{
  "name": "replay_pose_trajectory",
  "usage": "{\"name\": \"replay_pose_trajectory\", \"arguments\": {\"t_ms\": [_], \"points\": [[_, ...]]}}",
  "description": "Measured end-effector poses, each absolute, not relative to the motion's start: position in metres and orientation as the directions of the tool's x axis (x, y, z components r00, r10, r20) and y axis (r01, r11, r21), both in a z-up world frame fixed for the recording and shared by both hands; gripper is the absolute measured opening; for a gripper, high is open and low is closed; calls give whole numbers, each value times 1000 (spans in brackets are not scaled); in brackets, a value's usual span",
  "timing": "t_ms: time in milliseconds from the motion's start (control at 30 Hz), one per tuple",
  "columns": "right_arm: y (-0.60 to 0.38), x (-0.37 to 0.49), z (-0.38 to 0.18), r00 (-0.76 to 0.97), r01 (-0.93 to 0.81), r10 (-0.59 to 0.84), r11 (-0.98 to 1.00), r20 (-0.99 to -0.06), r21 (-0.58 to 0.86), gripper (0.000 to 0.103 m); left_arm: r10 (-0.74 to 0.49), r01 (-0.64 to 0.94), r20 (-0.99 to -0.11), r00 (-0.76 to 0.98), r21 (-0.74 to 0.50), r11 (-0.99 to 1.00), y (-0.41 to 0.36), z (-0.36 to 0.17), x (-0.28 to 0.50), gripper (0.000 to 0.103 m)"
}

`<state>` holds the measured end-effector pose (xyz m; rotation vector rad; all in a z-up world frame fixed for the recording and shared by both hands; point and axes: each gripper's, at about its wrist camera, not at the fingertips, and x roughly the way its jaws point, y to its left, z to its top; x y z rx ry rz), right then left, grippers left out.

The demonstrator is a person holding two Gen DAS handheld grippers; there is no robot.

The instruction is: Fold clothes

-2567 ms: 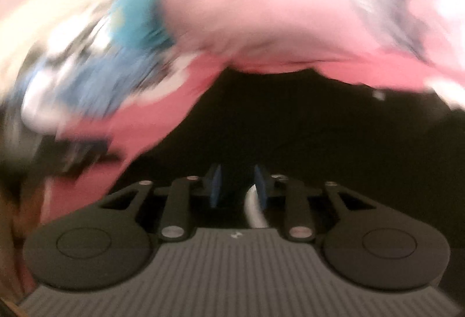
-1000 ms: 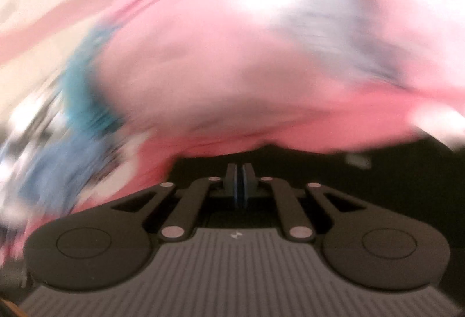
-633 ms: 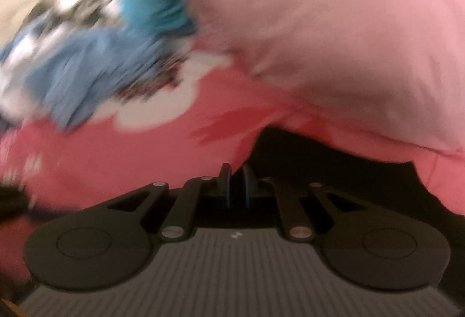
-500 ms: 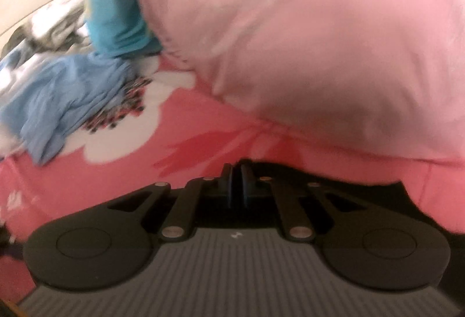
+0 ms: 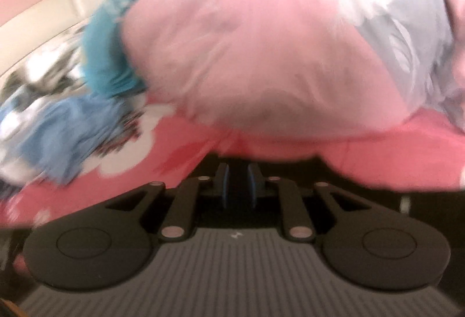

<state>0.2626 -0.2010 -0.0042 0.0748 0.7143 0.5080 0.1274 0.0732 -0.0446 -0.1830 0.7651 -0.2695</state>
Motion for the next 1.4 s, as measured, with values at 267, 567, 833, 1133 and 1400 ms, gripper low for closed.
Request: {"name": "replay_pose_trajectory", "arguments": {"t_ms": [267,567,833,1133,1400], "points": [[-260,237,-54,576,-207,431,899,-694,386,15,-303,169,-667,680,-259,951,75,-47,129,69],[-237,209,-29,538,-278,588,800,-604,531,18,-297,164,-672,679,-255,953,75,-47,130,69],[-199,190,-53,384,-365,654,756,-652,543,28,-296,150,-670,681,-268,952,83,-47,127,69],[-199,163,-44,377,-340,688,725,-620,599,32,-276,127,-662,697,-265,956,89,-44,126,70],[-215,128,-35,433,-213,673,723,-599,658,39,-249,121,-622,742,-241,963,91,-32,119,74]]}}
